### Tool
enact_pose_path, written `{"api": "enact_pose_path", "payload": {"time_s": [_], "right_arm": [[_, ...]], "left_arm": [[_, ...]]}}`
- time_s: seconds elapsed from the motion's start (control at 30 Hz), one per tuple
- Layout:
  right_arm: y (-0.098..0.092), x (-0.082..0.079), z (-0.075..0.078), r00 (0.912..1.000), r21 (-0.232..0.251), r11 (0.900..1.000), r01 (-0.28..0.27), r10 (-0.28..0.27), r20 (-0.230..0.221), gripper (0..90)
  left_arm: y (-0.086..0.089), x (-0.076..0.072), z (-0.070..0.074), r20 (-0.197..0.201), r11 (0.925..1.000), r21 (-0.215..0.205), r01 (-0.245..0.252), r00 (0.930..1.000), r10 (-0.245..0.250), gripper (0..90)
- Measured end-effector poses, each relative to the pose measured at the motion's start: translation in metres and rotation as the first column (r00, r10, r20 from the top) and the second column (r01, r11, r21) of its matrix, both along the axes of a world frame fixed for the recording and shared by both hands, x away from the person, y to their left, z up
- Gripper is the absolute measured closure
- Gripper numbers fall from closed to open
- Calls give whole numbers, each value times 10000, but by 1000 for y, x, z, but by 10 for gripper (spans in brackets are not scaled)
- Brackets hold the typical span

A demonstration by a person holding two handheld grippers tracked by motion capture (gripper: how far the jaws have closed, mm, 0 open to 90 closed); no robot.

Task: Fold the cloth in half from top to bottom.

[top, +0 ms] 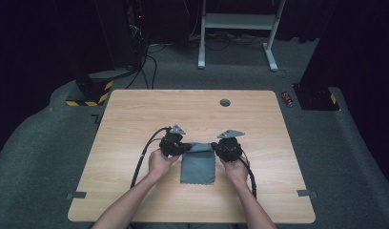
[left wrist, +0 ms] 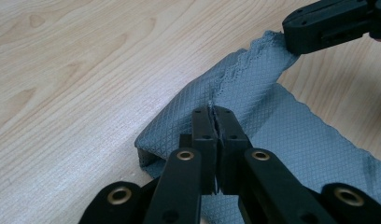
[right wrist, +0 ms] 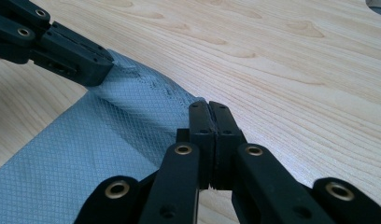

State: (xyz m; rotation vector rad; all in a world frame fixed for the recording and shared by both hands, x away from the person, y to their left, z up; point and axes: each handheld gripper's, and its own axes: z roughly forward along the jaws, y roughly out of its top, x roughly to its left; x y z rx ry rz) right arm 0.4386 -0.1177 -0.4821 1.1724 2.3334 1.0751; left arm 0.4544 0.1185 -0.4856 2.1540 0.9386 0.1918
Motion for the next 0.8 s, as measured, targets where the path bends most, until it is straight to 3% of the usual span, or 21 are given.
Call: {"api": "enact_pose_path", "payload": {"time_s": [0.8], "right_arm": [[-6,-21,3,9993,188,9994,-305,301,217,893]], "left_arm": [[3,-16,2,122,9990,-331,288,9995,-284,883]]}}
